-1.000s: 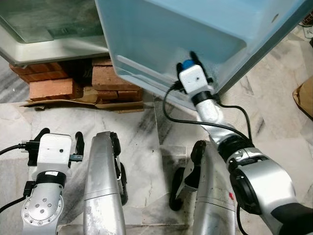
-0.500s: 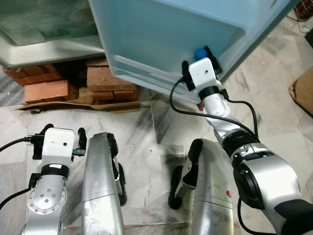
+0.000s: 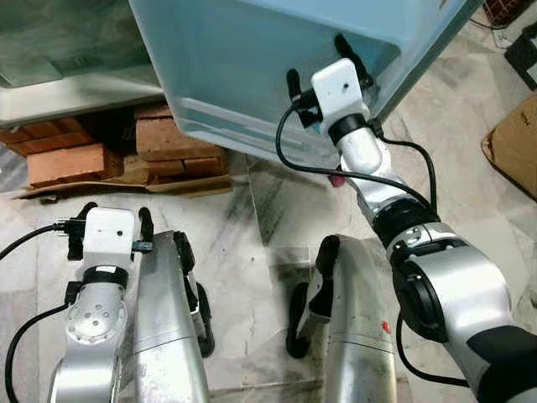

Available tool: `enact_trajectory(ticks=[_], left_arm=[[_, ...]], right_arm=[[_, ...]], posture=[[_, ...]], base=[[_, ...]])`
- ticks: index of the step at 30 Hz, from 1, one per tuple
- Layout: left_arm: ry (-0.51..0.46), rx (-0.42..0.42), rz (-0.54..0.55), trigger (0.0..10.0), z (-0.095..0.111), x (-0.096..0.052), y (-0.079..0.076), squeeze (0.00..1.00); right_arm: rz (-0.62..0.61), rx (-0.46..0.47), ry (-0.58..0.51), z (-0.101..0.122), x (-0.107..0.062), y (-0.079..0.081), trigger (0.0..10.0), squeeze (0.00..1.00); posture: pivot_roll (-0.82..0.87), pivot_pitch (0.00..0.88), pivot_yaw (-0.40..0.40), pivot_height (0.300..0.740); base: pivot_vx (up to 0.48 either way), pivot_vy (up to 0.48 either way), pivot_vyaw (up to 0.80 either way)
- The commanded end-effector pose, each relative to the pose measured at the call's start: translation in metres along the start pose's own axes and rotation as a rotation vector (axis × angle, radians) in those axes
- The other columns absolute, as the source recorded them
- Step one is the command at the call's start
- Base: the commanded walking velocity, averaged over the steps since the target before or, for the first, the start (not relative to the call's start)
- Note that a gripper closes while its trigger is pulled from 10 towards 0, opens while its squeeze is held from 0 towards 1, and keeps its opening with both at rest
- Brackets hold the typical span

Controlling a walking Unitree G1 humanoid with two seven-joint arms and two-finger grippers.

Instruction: Restocking fridge

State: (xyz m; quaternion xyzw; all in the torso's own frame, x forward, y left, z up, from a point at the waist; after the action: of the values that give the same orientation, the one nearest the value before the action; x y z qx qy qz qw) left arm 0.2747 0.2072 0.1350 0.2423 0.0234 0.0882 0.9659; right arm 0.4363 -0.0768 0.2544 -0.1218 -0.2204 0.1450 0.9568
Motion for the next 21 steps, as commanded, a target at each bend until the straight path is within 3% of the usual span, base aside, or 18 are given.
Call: enact_trajectory(ticks=[1,7,8,10,12,13,14,15,16,21], left_arm=[[0.032,-0.002,-0.002,10.0,-0.01,-0.003,-0.003,0.0],[0.028,-0.009,-0.003,10.0,-0.012,0.0,-0.007,0.0],[0.032,-0.014,-0.009,10.0,-0.016,0.002,-0.01,0.0],[0.033,-0.016,-0.01,10.0,-0.017,0.002,-0.011,0.0],[0.032,-0.027,-0.021,10.0,-0.021,0.004,-0.017,0.0],[0.032,-0.027,-0.021,10.0,-0.021,0.004,-0.017,0.0],[0.041,-0.034,-0.022,10.0,-0.026,0.005,-0.019,0.0],[0.047,-0.037,-0.019,10.0,-0.029,0.004,-0.019,0.0],[0.05,-0.029,-0.011,10.0,-0.031,0.005,-0.018,0.0],[0.032,-0.017,0.028,10.0,-0.032,0.012,-0.01,0.0]], right_arm=[[0.014,0.06,0.009,0.001,0.001,0.002,10.0,1.0],[0.06,0.151,-0.02,0.0,-0.005,0.009,10.0,1.0],[0.078,0.186,-0.048,-0.003,-0.016,0.012,10.0,1.0],[0.083,0.196,-0.055,-0.004,-0.02,0.012,10.0,1.0],[0.096,0.193,-0.079,-0.014,-0.045,0.015,10.0,1.0],[0.096,0.193,-0.079,-0.014,-0.045,0.015,10.0,1.0],[0.075,0.2,-0.073,-0.02,-0.056,0.012,10.0,0.85],[0.066,0.212,-0.065,-0.022,-0.061,0.011,10.0,0.85],[0.052,0.249,-0.044,-0.029,-0.07,0.01,10.0,0.0],[-0.07,0.264,0.078,-0.058,-0.106,0.004,10.0,0.0]], posture=[[0.22,0.27,-0.088,0.509],[0.2,0.225,-0.089,0.509],[0.19,0.192,-0.09,0.509],[0.19,0.192,-0.09,0.509],[0.17,0.14,-0.084,0.509],[0.17,0.14,-0.084,0.509],[0.16,0.119,-0.081,0.509],[0.16,0.119,-0.081,0.509],[0.16,0.098,-0.08,0.509],[0.16,0.056,-0.077,0.509]], base=[[0.0,0.0,0.0],[0.0,0.0,0.0],[0.0,0.0,0.0],[0.0,0.0,0.0],[0.0,0.0,0.0],[0.0,0.0,0.0],[0.0,0.0,0.0],[0.0,0.0,0.0],[0.0,0.0,0.0],[0.0,0.0,0.0]])
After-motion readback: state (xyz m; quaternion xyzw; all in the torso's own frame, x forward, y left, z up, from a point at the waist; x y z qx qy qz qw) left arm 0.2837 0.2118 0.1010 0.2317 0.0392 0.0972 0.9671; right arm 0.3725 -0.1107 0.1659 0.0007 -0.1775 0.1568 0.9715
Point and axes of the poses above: a point about 5 cm out from each wrist's last joint towards the gripper, its own x axis pointing out of the wrist towards the gripper, its own z axis along the axis of the wrist's last joint, y = z × x, the point moved 4 cm from there along x, pointing out of the wrist towards the gripper, and after that the axes turned 9 degrees about x, right-handed, at the moved point
